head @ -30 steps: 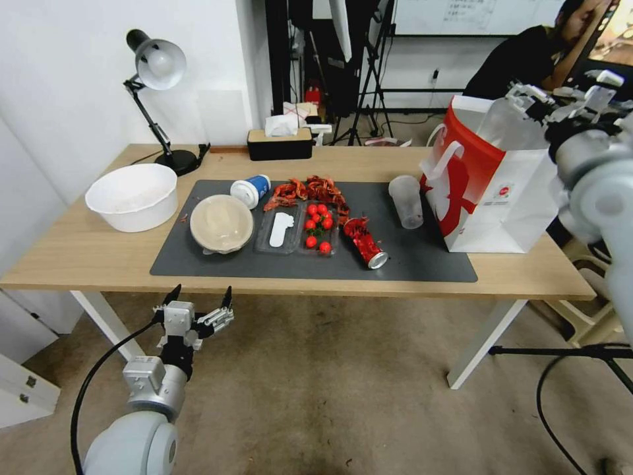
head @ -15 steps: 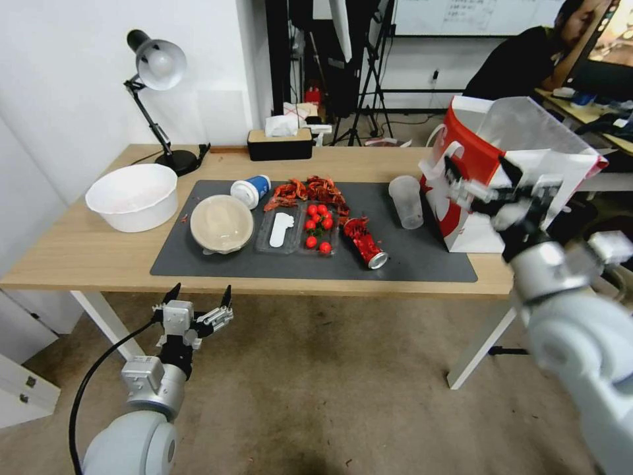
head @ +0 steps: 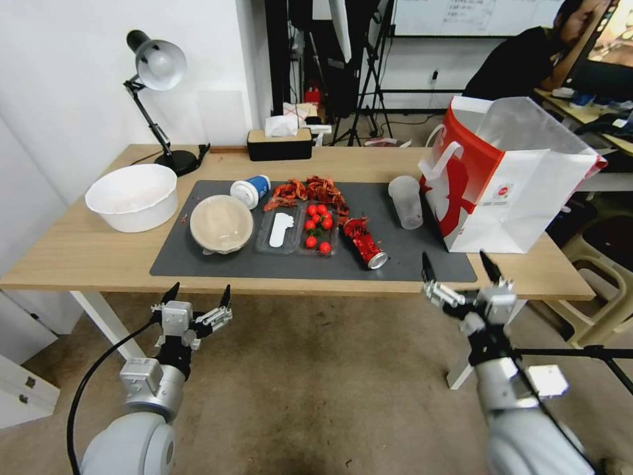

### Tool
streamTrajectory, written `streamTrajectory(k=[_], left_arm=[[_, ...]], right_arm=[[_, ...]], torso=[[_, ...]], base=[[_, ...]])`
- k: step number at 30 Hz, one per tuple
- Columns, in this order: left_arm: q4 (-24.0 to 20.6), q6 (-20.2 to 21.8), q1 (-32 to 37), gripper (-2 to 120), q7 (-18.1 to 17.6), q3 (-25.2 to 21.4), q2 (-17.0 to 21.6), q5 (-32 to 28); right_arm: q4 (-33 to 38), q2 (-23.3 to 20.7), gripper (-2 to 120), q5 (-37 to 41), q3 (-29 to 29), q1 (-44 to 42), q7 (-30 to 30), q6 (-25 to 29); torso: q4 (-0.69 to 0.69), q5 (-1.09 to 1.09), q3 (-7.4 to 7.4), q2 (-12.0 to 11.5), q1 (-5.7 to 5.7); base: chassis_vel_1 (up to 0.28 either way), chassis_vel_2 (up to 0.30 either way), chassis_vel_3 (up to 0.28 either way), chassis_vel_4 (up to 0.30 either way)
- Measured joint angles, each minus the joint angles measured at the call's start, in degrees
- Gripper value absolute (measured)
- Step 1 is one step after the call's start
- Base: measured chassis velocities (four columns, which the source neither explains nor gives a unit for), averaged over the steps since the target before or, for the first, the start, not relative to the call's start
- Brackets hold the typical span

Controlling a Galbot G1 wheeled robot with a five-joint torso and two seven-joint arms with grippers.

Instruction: Pick up the trash from the table and place it into the takeout bag.

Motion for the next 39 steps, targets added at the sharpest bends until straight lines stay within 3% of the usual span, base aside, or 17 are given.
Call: streamTrajectory(k=[13, 26, 39], left_arm=[[0.43, -0.32, -0.02, 100, 0.00, 0.29, 0.02, 0.00], [0.80, -0.68, -0.04, 100, -0.05, -0.17, 0.31, 0.00], [0.95, -0.69, -0.09, 100, -0.06, -0.36, 0.30, 0.04]], right_arm=[[-5.80, 1.79, 100, 0.10, -2.54, -0.03, 2.16, 1.84], [-5.86, 1.89, 100, 2.93, -4.13, 3.66, 2.53, -0.51], [-7.30, -5.75, 100, 21.56, -8.71, 19.89, -1.33, -11.65]], torso=[[0.01, 0.01, 0.00, 0.00, 0.01], [-0.01, 0.01, 0.01, -0.01, 0.01], [0.00, 0.01, 0.01, -0.01, 0.01]], base=[[0.000, 0.000, 0.000, 0.000], [0.000, 0.000, 0.000, 0.000], [0.000, 0.000, 0.000, 0.000]])
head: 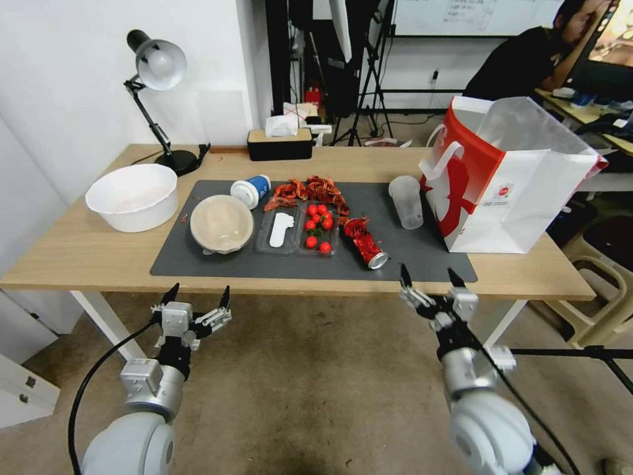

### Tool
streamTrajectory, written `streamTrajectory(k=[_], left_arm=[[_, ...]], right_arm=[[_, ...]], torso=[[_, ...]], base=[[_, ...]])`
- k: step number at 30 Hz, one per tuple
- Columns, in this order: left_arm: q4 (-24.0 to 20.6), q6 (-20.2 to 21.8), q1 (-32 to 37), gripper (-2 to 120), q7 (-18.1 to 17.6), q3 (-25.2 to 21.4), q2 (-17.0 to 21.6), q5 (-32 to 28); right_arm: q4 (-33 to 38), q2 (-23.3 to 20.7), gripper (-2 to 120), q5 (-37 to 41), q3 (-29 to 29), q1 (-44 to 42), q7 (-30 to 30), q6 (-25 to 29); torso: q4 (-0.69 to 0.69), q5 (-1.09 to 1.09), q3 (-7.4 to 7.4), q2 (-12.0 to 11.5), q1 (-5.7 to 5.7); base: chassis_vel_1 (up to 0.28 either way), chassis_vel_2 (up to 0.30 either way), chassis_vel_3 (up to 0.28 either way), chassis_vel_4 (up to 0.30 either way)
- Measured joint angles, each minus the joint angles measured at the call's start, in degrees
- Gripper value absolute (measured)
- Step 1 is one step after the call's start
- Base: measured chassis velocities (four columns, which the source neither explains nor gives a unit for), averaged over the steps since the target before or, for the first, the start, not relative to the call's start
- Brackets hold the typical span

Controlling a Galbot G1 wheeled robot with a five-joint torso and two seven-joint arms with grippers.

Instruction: Pick up the trash from the table and place it into the takeout bag.

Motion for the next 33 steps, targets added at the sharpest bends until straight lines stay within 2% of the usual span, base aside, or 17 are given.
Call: streamTrajectory(k=[6, 10, 24, 28, 30, 33], left_arm=[[0.13, -0.26, 0.05, 100, -0.01, -0.30, -0.38, 0.08], [0.17, -0.52, 0.14, 100, -0.04, -0.61, -0.51, 0.12], [0.21, -1.59, 0.70, 100, -0.20, -1.35, -0.76, 0.16], [0.38, -1.72, 0.67, 100, -0.23, -1.34, -0.78, 0.17], [0.44, -1.75, 0.66, 100, -0.23, -1.31, -0.79, 0.18], [0.68, -1.86, 0.65, 100, -0.23, -1.20, -0.76, 0.20]], right_arm=[[-3.82, -3.25, 99, 9.11, -3.30, 7.70, -1.14, -5.54], [-5.76, -3.74, 99, 11.82, -5.02, 10.62, -1.07, -7.34], [-10.30, -1.55, 89, 14.28, -10.65, 16.98, 0.83, -9.93], [-10.43, -1.02, 77, 14.23, -11.02, 16.98, 1.47, -10.30], [-10.43, -0.93, 75, 14.20, -11.02, 16.93, 1.57, -10.30], [-10.43, -0.61, 60, 14.02, -11.00, 16.41, 1.89, -10.31]], torso=[[0.00, 0.00, 0.00, 0.00, 0.00], [0.00, -0.01, 0.00, 0.00, 0.00], [0.00, -0.01, 0.00, 0.00, 0.00], [0.00, -0.01, -0.01, 0.00, 0.00], [0.00, -0.01, -0.01, 0.00, 0.00], [0.00, -0.01, -0.01, 0.00, 0.00]], base=[[0.000, 0.000, 0.000, 0.000], [0.000, 0.000, 0.000, 0.000], [0.000, 0.000, 0.000, 0.000], [0.000, 0.000, 0.000, 0.000], [0.000, 0.000, 0.000, 0.000], [0.000, 0.000, 0.000, 0.000]])
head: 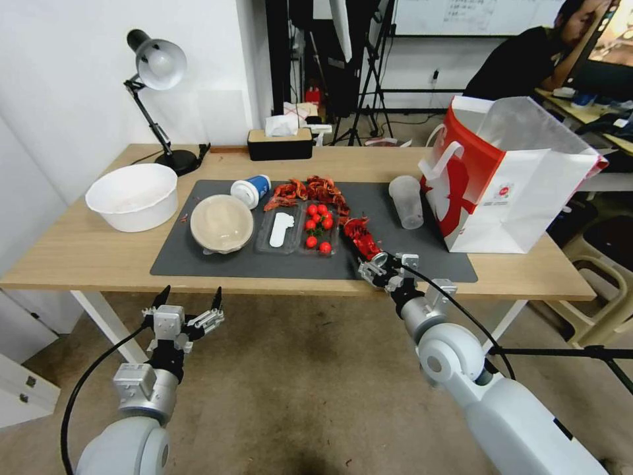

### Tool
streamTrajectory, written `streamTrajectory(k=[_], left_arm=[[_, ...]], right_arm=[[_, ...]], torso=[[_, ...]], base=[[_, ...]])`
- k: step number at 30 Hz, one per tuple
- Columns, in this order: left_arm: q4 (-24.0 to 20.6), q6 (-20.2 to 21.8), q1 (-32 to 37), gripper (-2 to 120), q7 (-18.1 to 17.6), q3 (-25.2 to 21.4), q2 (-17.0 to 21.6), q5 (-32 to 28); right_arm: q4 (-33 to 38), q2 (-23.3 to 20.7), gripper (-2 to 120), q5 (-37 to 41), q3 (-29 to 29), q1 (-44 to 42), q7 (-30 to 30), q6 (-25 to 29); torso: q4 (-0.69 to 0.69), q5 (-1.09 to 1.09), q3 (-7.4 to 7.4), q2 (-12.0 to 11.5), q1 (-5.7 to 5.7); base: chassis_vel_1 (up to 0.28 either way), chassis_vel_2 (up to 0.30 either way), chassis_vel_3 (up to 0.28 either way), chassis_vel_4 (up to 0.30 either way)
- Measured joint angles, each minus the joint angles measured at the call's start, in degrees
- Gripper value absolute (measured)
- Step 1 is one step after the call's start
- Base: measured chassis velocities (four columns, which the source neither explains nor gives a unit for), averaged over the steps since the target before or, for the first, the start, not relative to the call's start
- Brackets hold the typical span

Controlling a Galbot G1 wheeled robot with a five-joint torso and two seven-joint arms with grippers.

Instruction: Pick up the trash from the table and place it into the takeout bag.

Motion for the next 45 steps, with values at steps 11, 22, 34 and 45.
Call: streamTrajectory(k=[11, 22, 34, 45], left_arm=[[0.19, -0.13, -0.14, 100, -0.01, 0.10, 0.22, 0.05], [0.23, -0.14, -0.24, 100, -0.01, 0.12, 0.47, 0.05], [-0.35, -0.31, 0.26, 100, 0.00, 0.35, 0.19, 0.27], [-0.51, -0.68, 0.50, 100, 0.00, 0.23, 0.03, 0.32]], right_arm=[[0.71, 0.17, 53, -0.25, 1.34, -1.40, 0.07, 0.18], [10.13, -2.73, 53, 1.88, 9.55, -2.10, -3.43, 2.84], [5.31, -13.72, 53, 10.83, 20.03, 16.13, 4.08, 1.58], [-0.89, -14.81, 53, 16.13, 17.34, 25.79, 18.64, -9.77]], torso=[[0.00, 0.01, 0.00, 0.01, 0.00], [-0.01, 0.02, 0.00, 0.01, 0.00], [0.00, 0.02, 0.00, 0.00, 0.00], [0.01, 0.00, 0.00, 0.00, 0.00]], base=[[0.000, 0.000, 0.000, 0.000], [0.000, 0.000, 0.000, 0.000], [0.000, 0.000, 0.000, 0.000], [0.000, 0.000, 0.000, 0.000]])
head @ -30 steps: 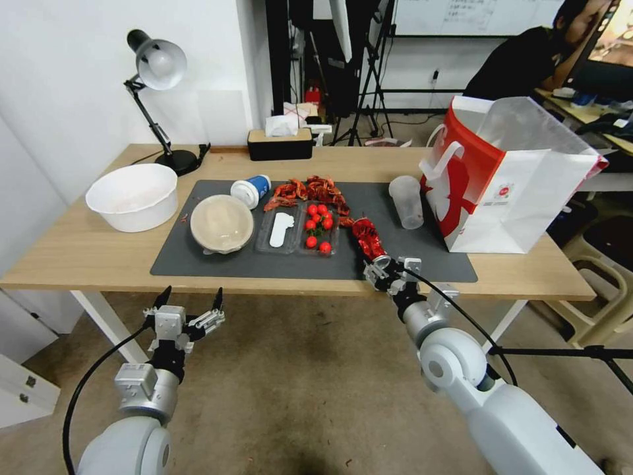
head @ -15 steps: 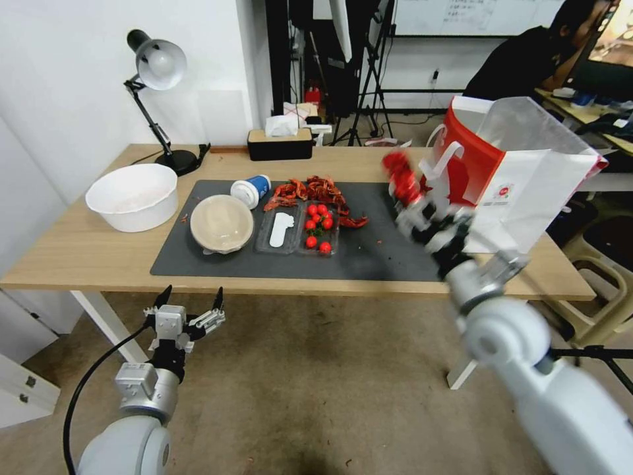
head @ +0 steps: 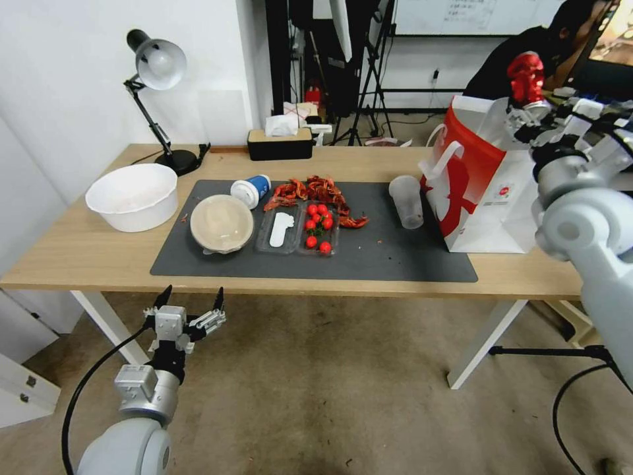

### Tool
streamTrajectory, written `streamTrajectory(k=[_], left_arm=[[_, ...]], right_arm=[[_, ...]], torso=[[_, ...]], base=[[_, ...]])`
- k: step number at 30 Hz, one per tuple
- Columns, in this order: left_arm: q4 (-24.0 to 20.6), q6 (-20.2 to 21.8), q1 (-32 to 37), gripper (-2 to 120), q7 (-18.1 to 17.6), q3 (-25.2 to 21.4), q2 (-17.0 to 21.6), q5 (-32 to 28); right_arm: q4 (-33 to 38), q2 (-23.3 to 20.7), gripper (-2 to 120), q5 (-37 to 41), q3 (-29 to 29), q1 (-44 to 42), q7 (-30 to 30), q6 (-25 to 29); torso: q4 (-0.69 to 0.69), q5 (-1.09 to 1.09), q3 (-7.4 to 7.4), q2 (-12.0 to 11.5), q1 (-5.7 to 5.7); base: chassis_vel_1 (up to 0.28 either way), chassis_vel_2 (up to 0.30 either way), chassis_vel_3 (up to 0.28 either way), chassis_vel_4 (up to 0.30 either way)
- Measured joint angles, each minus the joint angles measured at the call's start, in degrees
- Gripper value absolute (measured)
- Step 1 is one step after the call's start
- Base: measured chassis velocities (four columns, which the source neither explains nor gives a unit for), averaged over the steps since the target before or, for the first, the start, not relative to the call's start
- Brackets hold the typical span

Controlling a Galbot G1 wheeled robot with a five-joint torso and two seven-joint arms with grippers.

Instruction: Pick up the trash from the table and place it into the takeout bag.

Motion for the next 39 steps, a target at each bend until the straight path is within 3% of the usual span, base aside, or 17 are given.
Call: streamTrajectory(k=[4, 8, 12, 15, 28, 31, 38, 39], left_arm=[[0.01, -0.05, 0.00, 100, 0.00, -0.02, -0.04, 0.03], [0.07, -0.08, 0.01, 100, 0.00, 0.00, -0.11, 0.18], [0.09, -0.08, 0.02, 100, 0.00, 0.02, -0.12, 0.22], [0.09, -0.08, 0.04, 100, 0.00, 0.02, -0.09, 0.23], [0.10, -0.18, 0.08, 100, -0.01, -0.02, 0.10, 0.18], [0.22, -0.36, 0.02, 100, -0.02, 0.03, 0.14, 0.12], [0.39, -0.49, 0.02, 100, -0.02, 0.11, 0.24, 0.09], [0.41, -0.54, -0.01, 100, -0.02, 0.19, 0.26, 0.08]], right_arm=[[-0.30, 0.28, 60, 0.48, -0.04, 0.30, 0.94, -0.94], [-0.32, 0.47, 80, 0.54, 0.10, -0.14, 1.37, -1.51], [-0.24, 0.47, 91, 0.66, 0.53, -0.21, 1.28, -1.43], [0.70, 0.43, 100, 2.42, 1.43, -0.30, -1.29, 1.62], [11.73, 0.69, 100, 0.20, 5.75, -12.22, -16.07, 11.79], [15.55, 2.31, 100, -5.46, 7.01, -19.46, -21.50, 14.89], [18.14, 4.32, 100, -11.14, 6.84, -25.53, -24.08, 16.77], [19.18, 5.49, 100, -15.72, 5.95, -29.18, -25.52, 18.29]], torso=[[0.00, 0.00, 0.00, 0.00, 0.00], [0.00, 0.00, 0.00, 0.00, 0.00], [-0.01, 0.00, 0.00, 0.00, -0.01], [0.00, 0.00, 0.00, 0.00, 0.00], [0.00, -0.01, -0.01, 0.00, -0.01], [-0.02, 0.00, -0.01, 0.00, -0.01], [0.00, -0.01, -0.01, 0.00, -0.01], [0.00, -0.01, -0.01, 0.00, -0.01]], base=[[0.000, 0.000, 0.000, 0.000], [0.000, 0.000, 0.000, 0.000], [0.000, 0.000, 0.000, 0.000], [0.000, 0.000, 0.000, 0.000], [0.000, 0.000, 0.000, 0.000], [0.000, 0.000, 0.000, 0.000], [0.000, 0.000, 0.000, 0.000], [0.000, 0.000, 0.000, 0.000]])
